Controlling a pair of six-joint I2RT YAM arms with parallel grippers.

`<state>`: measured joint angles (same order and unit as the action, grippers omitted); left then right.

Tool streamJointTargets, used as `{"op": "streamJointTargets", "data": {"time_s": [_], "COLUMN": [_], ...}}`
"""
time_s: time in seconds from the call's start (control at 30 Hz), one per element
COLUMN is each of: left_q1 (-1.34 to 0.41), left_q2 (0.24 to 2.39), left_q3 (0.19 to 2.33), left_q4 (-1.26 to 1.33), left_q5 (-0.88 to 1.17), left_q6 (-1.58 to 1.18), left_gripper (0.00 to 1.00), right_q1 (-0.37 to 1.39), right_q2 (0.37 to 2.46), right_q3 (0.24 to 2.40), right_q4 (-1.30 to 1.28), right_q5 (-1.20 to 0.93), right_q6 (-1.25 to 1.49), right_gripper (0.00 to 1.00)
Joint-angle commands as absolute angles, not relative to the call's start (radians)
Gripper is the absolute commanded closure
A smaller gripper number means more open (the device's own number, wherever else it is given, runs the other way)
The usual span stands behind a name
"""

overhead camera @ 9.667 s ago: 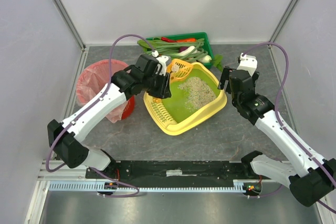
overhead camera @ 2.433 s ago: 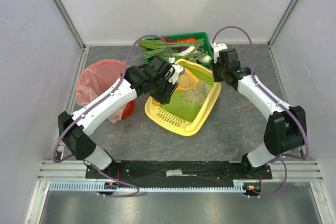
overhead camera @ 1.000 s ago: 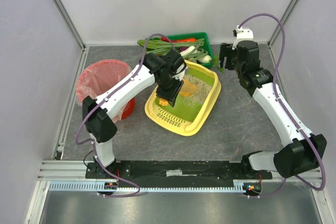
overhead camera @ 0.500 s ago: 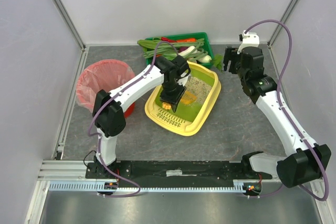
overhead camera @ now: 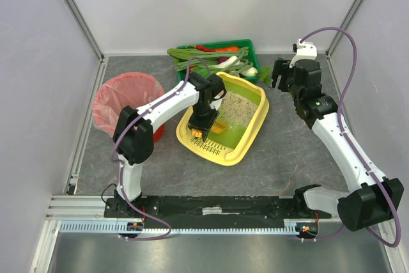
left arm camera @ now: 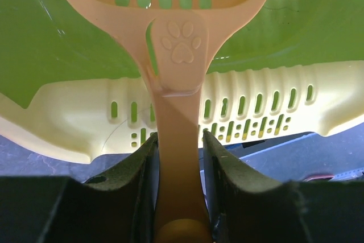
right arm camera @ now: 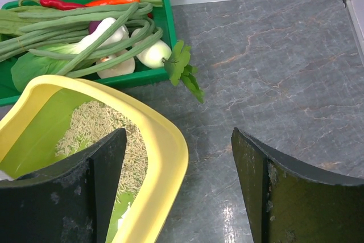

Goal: Clean the litter box

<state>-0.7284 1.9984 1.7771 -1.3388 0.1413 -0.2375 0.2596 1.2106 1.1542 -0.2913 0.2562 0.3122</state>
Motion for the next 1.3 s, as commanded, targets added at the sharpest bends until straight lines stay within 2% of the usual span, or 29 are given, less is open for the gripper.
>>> {"op": "streamJointTargets", "data": {"time_s": [0.0, 0.3, 0.7, 1.27], "left_q1": [-0.726, -0.709, -0.706, -0.704], "left_q2": [2.022, 2.095, 2.236, 2.266], "left_q3": [1.789, 1.845, 2.058, 2.098], "left_q4": [-1.359, -1.336, -1.344, -1.24], "left_q5": [0.17, 0.152, 0.14, 0.071], "left_q6": [-0.241, -0.235, -0.181, -0.167], "left_gripper": [0.98, 0.98, 0.98, 0.98], "right_q1": [0.256, 0.255, 0.255, 0.256], "right_q2": [1.212, 1.204, 1.189, 1.169], "right_q3": [1.184, 1.177, 1.157, 1.134], "right_q4": [-0.247, -0.259, -0.264, -0.268], "right_q5": [0.227, 0.222, 0.229, 0.225], "right_q6": [0.339, 0.342, 0.36, 0.388], "right_gripper": [0.18, 0.18, 0.18, 0.18]}}
